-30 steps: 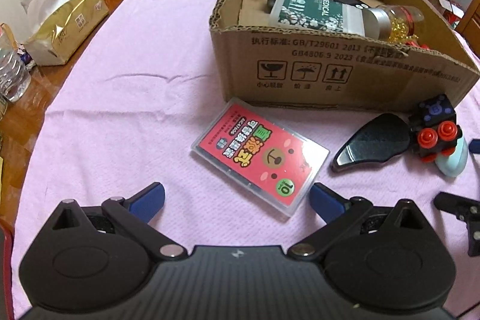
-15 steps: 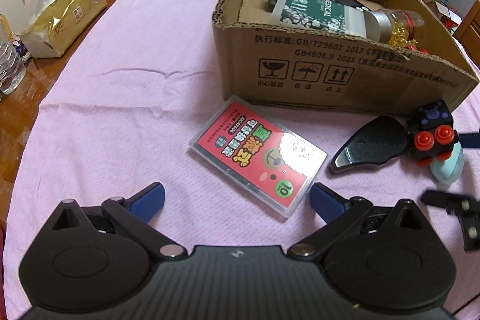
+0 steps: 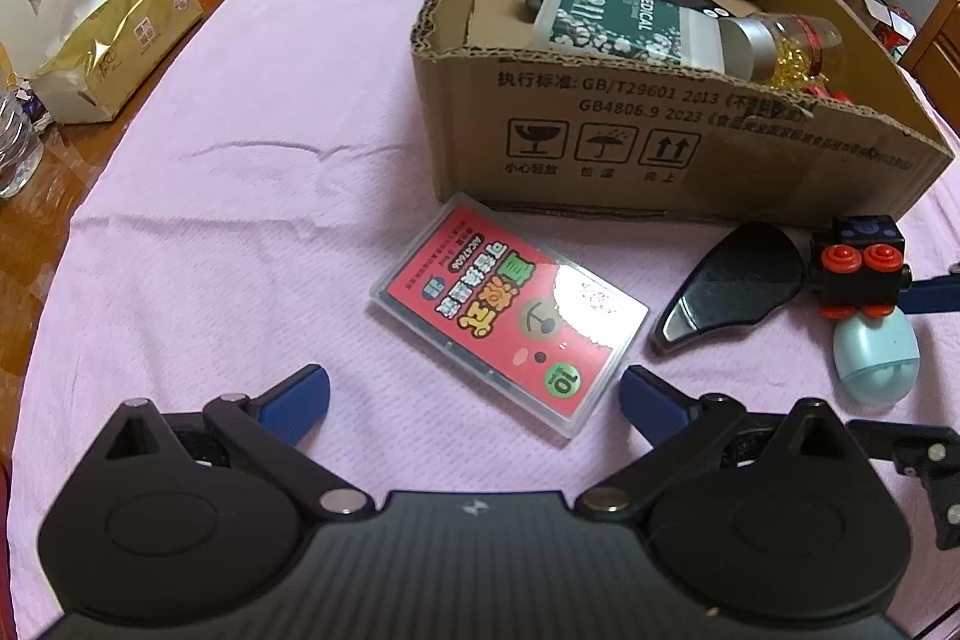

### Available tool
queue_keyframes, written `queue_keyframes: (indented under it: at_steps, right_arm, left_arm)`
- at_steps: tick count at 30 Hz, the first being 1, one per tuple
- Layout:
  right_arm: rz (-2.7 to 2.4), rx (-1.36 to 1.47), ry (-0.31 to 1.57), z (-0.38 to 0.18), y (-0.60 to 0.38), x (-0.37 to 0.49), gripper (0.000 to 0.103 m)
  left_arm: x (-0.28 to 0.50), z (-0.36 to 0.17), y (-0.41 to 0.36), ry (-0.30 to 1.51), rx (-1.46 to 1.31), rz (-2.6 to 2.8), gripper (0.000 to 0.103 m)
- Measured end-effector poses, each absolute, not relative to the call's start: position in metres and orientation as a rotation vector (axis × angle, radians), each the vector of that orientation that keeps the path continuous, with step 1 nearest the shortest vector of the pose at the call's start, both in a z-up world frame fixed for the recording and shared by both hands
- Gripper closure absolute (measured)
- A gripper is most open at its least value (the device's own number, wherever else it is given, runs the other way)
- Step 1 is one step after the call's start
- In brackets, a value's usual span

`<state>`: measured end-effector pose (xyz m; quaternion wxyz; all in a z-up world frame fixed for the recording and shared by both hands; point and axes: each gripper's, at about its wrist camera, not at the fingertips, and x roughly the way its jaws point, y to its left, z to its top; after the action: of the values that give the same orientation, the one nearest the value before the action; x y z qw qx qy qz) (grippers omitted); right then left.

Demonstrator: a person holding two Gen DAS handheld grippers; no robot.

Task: Organize rigid objects
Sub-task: 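Close the left tool on the pink card box while the right tool closes on the teal ball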

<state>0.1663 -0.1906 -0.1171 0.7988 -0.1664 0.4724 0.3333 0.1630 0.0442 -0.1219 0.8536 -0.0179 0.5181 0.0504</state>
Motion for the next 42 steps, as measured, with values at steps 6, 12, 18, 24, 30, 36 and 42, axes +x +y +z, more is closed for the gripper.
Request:
queue_keyframes:
  at_steps: [6, 12, 18, 24, 30, 36, 42]
  right_arm:
    - [0.779, -0.351, 1.066, -0.114, -0.185, 0.154, 0.013]
    - [0.776, -0.398, 1.051, -0.114, -0.178, 0.138, 0.014]
    - [0.73, -0.415, 1.04, -0.116, -0.168, 0.139, 0.014]
    - [0.677, -0.428, 1.032, -0.118, -0.161, 0.134, 0.014]
    - [0.629, -0.422, 1.02, -0.119, -0.158, 0.139, 0.014]
    - [0.651, -0.417, 1.042, -0.118, -0.149, 0.137, 0.015]
    - [0.633, -0.417, 1.043, -0.118, -0.149, 0.132, 0.023]
  left_arm:
    - [0.164, -0.122, 0.044, 1.095, -0.021, 0.081, 0.001]
    - [0.171, -0.12, 0.043, 1.119, 0.056, -0.013, 0.001]
    - [0.181, -0.116, 0.043, 1.093, 0.234, -0.167, 0.001]
    - [0.192, -0.115, 0.047, 1.056, 0.301, -0.307, 0.001]
    - [0.196, -0.114, 0.047, 1.066, 0.263, -0.366, 0.014]
    - [0.184, -0.113, 0.048, 1.088, 0.232, -0.346, 0.014]
    - [0.173, -0.115, 0.048, 1.095, 0.219, -0.32, 0.014]
